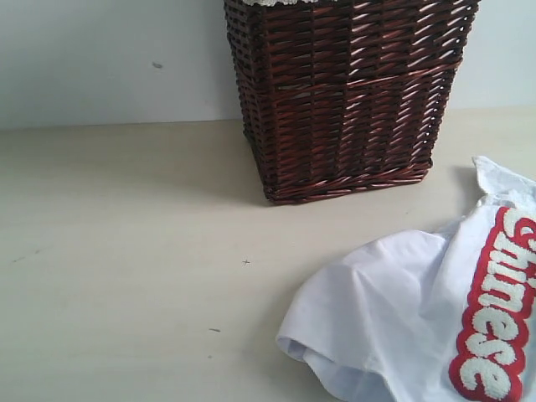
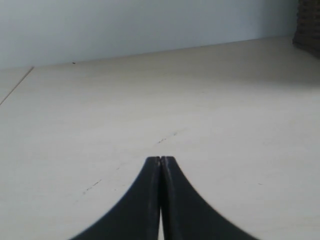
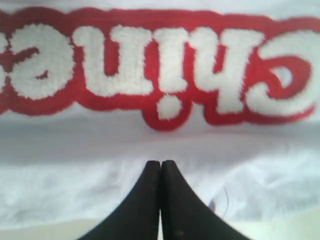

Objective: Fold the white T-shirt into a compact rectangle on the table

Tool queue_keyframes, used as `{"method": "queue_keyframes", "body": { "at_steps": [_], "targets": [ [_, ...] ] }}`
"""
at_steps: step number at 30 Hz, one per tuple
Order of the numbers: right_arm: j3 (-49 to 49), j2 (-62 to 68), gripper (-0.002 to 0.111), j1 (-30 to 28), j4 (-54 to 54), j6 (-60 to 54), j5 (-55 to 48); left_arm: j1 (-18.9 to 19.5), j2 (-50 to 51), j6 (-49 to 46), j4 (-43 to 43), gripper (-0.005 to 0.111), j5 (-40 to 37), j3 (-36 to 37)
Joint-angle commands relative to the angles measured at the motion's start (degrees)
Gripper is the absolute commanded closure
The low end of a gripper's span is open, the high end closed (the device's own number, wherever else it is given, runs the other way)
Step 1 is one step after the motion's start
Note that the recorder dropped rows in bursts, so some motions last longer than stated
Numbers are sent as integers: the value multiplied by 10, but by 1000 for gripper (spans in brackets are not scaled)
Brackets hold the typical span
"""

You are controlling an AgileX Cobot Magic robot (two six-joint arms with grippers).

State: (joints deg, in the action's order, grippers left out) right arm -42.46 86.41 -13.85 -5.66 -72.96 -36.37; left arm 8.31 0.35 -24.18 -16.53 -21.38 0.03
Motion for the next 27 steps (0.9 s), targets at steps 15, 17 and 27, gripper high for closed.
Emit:
{"method": "queue_keyframes", "body": {
  "at_steps": [15,17,27],
  "targets": [
    [42,135,108,-180,-193,-9,159,-3,-4,-1,-2,107,3,0],
    [42,135,108,-180,-231,-20,172,-3,-4,-1,-2,107,3,0],
    [42,142,108,-180,-434,-184,96,-3,-4,-1,-2,107,3,0]
  ]
}}
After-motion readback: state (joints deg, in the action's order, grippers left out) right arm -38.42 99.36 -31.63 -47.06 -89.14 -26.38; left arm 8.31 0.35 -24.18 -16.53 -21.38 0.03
